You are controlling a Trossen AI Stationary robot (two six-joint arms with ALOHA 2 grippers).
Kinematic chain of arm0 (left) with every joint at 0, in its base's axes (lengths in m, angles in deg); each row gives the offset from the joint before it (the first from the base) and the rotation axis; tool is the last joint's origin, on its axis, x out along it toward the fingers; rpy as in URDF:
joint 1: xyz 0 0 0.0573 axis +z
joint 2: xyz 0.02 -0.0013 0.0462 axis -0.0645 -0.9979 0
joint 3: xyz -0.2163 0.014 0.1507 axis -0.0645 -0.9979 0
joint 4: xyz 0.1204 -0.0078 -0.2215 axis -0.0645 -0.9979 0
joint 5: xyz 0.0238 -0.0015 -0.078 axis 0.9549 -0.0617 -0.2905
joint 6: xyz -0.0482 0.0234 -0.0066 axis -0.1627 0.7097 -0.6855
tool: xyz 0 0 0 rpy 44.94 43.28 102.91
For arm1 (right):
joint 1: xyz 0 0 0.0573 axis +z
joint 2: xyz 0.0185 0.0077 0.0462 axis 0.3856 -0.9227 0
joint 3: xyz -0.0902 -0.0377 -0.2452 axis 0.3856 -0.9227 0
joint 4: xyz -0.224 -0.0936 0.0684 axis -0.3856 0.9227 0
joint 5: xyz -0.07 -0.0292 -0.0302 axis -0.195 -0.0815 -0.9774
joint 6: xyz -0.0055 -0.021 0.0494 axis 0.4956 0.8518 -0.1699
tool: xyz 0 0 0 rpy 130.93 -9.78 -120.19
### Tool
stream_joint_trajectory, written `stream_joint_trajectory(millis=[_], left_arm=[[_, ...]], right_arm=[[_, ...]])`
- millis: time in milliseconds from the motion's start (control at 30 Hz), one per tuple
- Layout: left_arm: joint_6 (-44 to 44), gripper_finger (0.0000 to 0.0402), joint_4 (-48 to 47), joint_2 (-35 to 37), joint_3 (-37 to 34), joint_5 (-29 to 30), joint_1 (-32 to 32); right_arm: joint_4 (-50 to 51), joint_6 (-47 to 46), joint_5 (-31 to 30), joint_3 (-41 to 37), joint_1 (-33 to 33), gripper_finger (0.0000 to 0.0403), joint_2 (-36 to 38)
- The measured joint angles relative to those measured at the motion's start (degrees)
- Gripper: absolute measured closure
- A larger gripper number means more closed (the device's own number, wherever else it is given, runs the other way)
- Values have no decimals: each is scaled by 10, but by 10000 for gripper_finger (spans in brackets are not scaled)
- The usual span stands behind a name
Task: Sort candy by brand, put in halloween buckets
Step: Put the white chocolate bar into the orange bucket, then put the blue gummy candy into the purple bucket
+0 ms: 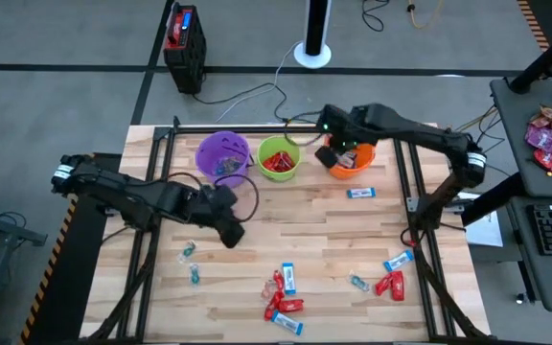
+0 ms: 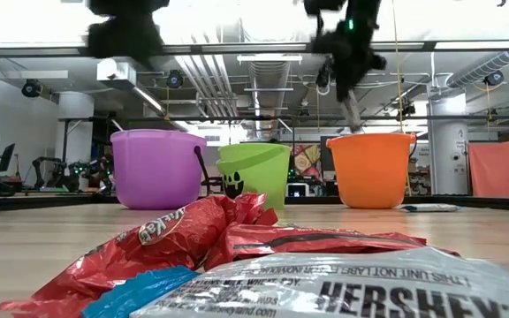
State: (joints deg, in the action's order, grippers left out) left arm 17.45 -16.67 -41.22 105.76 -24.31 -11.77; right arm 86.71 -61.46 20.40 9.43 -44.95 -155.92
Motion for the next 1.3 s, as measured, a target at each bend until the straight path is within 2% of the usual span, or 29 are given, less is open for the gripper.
stream_joint_trajectory(millis=[133, 300, 567, 833, 1000, 1133, 1300], left_arm=[[-83, 255, -168, 0, 5, -25, 0], [-103, 255, -243, 0, -13, -52, 0], [-121, 255, -182, 1, -117, -190, 1], [-166, 255, -128, 0, -208, -297, -3], [-175, 255, -54, -4, -250, -291, -7], [-173, 255, -31, -12, -284, -268, -7], [-169, 270, 12, -17, -323, -270, -9]], right_arm=[[11, 11, 5, -1, -61, 350, -20], [19, 13, 56, -2, -105, 304, -45], [9, 2, 74, -2, -100, 242, -39], [5, -7, 77, -2, -76, 223, -34], [4, -24, 77, -2, -62, 223, -34], [1, -28, 77, -2, -57, 223, -34], [-9, -30, 76, -2, -54, 223, -34]])
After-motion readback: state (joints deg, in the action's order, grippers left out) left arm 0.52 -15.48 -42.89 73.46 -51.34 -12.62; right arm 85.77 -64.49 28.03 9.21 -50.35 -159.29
